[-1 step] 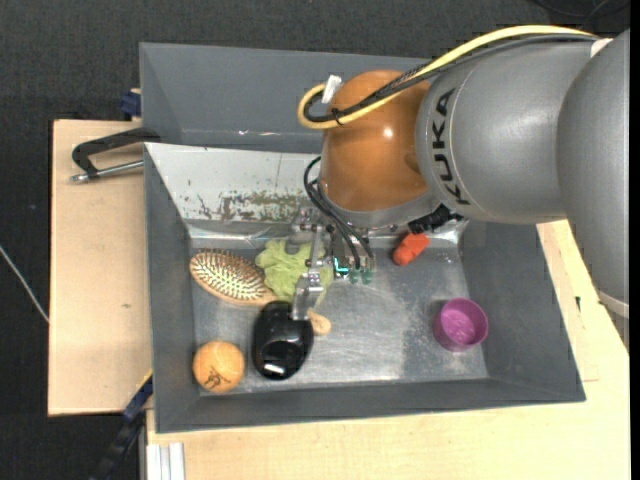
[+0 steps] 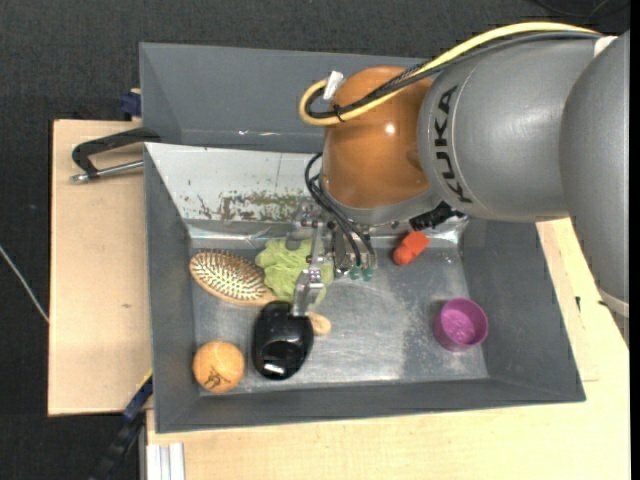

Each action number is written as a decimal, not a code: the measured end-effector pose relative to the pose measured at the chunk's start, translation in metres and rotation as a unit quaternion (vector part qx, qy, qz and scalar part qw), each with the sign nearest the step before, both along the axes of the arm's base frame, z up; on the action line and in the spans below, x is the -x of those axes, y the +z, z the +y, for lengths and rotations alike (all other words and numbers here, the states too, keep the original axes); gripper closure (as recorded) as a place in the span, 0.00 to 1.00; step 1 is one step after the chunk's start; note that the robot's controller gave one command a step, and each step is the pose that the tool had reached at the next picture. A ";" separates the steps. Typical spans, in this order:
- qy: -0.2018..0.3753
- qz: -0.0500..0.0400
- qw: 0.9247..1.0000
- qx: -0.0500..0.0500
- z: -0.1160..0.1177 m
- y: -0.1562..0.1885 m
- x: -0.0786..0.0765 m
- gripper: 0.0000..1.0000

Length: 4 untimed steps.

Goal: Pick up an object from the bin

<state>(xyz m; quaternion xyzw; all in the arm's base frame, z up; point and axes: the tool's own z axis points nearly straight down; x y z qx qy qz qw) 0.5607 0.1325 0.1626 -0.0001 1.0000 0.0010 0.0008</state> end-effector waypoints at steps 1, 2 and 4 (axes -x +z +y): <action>0.051 -0.012 0.999 -0.001 -0.003 -0.040 -0.015 0.00; 0.053 -0.012 0.999 -0.001 -0.005 -0.035 -0.013 0.00; 0.133 -0.013 0.991 0.000 -0.008 -0.073 -0.025 0.00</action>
Offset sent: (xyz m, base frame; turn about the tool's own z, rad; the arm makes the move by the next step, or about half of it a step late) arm 0.0176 -0.0137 -0.0926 -0.1948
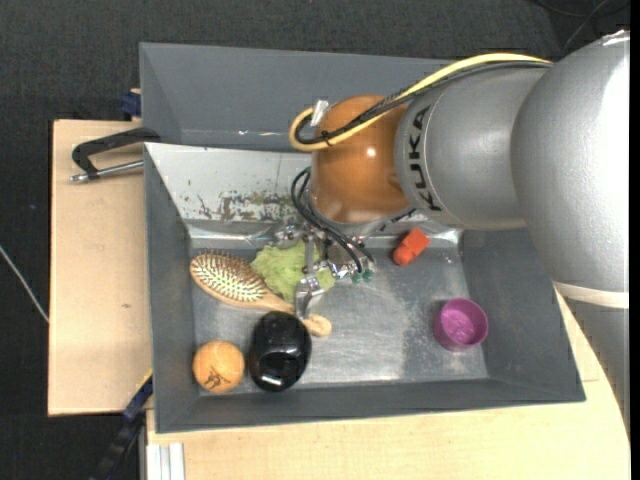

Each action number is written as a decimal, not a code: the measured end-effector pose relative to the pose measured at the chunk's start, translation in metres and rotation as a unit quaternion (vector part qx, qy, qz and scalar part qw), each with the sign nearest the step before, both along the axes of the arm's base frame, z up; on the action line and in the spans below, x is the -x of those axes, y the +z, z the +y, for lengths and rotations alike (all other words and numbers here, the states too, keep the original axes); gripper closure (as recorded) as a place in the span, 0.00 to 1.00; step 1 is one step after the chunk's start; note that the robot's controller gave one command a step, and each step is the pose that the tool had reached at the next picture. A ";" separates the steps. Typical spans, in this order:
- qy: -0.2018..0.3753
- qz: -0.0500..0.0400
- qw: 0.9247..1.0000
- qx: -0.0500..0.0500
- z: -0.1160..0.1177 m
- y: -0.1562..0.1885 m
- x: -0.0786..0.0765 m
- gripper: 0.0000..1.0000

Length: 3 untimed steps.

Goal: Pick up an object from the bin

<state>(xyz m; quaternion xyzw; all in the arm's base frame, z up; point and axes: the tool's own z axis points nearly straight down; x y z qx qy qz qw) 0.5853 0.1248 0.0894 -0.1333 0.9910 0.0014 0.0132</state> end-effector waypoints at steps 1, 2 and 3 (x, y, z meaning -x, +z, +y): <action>0.198 -0.003 0.980 0.012 0.034 -0.008 -0.002 1.00; 0.198 -0.003 0.980 0.012 0.034 -0.008 -0.002 1.00; 0.198 0.000 0.980 0.011 0.033 -0.005 -0.002 1.00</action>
Offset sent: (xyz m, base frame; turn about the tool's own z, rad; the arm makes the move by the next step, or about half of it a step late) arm 0.0000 0.0000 0.0000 0.0000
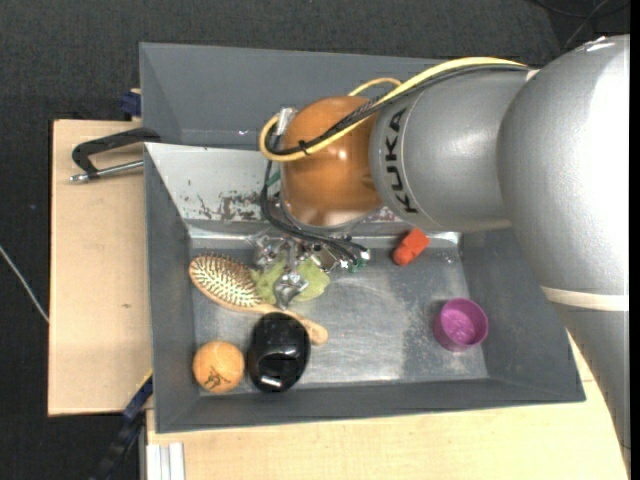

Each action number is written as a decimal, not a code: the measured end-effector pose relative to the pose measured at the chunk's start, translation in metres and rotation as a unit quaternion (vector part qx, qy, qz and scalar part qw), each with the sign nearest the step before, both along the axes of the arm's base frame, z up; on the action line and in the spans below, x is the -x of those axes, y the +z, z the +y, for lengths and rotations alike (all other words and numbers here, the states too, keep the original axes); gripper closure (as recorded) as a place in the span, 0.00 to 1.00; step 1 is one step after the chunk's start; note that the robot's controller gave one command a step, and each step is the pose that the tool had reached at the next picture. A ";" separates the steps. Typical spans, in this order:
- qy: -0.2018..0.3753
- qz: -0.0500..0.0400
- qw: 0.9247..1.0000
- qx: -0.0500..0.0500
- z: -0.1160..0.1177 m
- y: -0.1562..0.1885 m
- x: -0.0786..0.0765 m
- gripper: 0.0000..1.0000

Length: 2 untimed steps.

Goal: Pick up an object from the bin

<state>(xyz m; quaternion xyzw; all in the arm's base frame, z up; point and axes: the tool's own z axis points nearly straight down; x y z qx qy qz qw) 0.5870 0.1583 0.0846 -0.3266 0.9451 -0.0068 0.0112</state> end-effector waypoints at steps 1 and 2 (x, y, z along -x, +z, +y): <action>0.000 0.005 1.000 -0.003 0.002 0.006 0.002 1.00; 0.000 0.008 1.000 -0.003 0.002 0.012 0.002 1.00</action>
Offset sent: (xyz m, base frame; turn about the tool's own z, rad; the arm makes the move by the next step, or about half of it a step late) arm -0.0001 0.0000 0.0370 0.0002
